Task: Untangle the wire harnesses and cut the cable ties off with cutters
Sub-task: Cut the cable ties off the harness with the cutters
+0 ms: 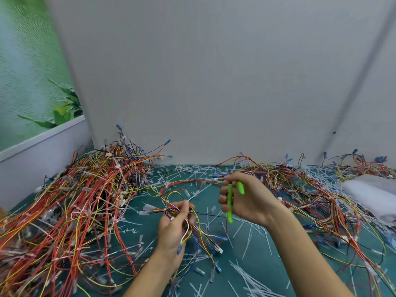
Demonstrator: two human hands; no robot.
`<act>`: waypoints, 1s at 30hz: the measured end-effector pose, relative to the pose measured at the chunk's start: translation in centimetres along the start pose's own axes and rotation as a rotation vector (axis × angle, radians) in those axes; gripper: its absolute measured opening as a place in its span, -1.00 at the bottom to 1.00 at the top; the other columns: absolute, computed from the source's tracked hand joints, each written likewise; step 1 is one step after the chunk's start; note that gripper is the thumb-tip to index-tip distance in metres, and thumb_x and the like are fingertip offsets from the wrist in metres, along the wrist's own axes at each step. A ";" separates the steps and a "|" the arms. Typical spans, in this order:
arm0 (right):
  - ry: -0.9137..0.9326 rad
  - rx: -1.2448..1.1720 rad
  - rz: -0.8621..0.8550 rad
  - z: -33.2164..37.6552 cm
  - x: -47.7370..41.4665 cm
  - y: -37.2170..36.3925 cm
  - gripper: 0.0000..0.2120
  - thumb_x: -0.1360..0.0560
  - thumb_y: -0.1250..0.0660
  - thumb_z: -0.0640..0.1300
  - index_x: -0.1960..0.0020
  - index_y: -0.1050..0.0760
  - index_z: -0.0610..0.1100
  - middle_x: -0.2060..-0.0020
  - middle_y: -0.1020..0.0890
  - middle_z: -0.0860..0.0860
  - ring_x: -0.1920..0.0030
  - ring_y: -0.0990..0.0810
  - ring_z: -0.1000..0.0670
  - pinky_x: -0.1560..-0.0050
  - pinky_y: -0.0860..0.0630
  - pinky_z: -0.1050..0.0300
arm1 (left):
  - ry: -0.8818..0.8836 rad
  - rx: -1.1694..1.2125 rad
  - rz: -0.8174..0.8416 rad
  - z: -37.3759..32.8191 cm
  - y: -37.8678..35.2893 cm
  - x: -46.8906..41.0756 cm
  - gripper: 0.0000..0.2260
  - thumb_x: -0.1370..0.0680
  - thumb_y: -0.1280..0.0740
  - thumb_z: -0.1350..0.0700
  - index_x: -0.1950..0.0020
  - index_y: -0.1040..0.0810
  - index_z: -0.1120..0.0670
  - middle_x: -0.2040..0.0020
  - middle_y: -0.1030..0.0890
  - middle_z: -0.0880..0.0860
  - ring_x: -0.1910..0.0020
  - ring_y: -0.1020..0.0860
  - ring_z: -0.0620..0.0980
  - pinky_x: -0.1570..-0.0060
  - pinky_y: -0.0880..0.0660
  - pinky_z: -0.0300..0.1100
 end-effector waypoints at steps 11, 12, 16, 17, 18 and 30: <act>-0.006 1.069 0.177 -1.3 1.9 -2.5 -0.57 -0.38 -0.39 -0.03 -0.21 -0.55 -0.18 0.18 -0.73 0.03 0.26 -0.60 0.10 0.28 -0.51 0.18 | -0.026 -0.034 -0.080 0.4 1.8 -1.0 -0.89 -0.60 -0.39 0.13 0.07 -0.62 0.16 0.36 -0.54 0.08 0.45 -0.47 -0.08 0.49 -0.37 -0.21; -0.005 1.052 0.186 -1.3 1.9 -2.6 -0.56 -0.39 -0.38 -0.03 -0.22 -0.54 -0.18 0.13 -0.74 -0.01 0.25 -0.60 0.09 0.26 -0.51 0.14 | -0.030 -0.037 -0.080 0.4 1.8 -1.0 -0.90 -0.59 -0.40 0.13 0.08 -0.64 0.14 0.32 -0.57 0.09 0.45 -0.48 -0.08 0.49 -0.38 -0.21; 0.005 1.016 0.194 -1.4 1.8 -2.6 -0.56 -0.41 -0.37 -0.05 -0.25 -0.52 -0.19 0.06 -0.74 -0.06 0.22 -0.59 0.04 0.22 -0.49 0.07 | -0.037 -0.050 -0.059 0.5 1.6 -1.0 -0.90 -0.56 -0.42 0.10 0.14 -0.67 0.05 0.25 -0.62 0.10 0.44 -0.49 -0.08 0.46 -0.40 -0.17; 0.008 1.010 0.192 -1.4 1.7 -2.5 -0.56 -0.41 -0.38 -0.05 -0.25 -0.52 -0.18 0.07 -0.74 -0.05 0.23 -0.59 0.04 0.22 -0.48 0.06 | -0.037 -0.057 -0.055 0.5 1.6 -0.9 -0.91 -0.55 -0.43 0.09 0.10 -0.67 0.09 0.28 -0.60 0.10 0.44 -0.49 -0.07 0.44 -0.40 -0.17; 0.012 1.003 0.192 -1.3 1.7 -2.4 -0.57 -0.42 -0.39 -0.06 -0.25 -0.52 -0.18 0.07 -0.74 -0.04 0.23 -0.59 0.04 0.21 -0.49 0.05 | -0.034 -0.065 -0.052 0.5 1.5 -0.9 -0.86 -0.54 -0.43 0.07 0.04 -0.66 0.14 0.32 -0.57 0.10 0.43 -0.49 -0.06 0.44 -0.40 -0.17; 0.022 0.888 0.231 -1.3 1.8 -2.7 -0.60 -0.44 -0.37 -0.08 -0.22 -0.50 -0.23 -0.08 -0.70 -0.26 0.17 -0.57 -0.08 0.25 -0.52 0.11 | -0.051 -0.018 -0.026 0.4 1.0 -0.8 -0.82 -0.43 -0.47 0.05 0.06 -0.63 0.12 0.41 -0.52 0.05 0.46 -0.47 -0.07 0.46 -0.40 -0.22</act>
Point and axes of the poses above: each hand's wrist, its own x-axis away from the middle knuckle, its own y-axis out of the back of the hand, z = x × y, the point moved 8 cm from there along -x, towards the middle knuckle
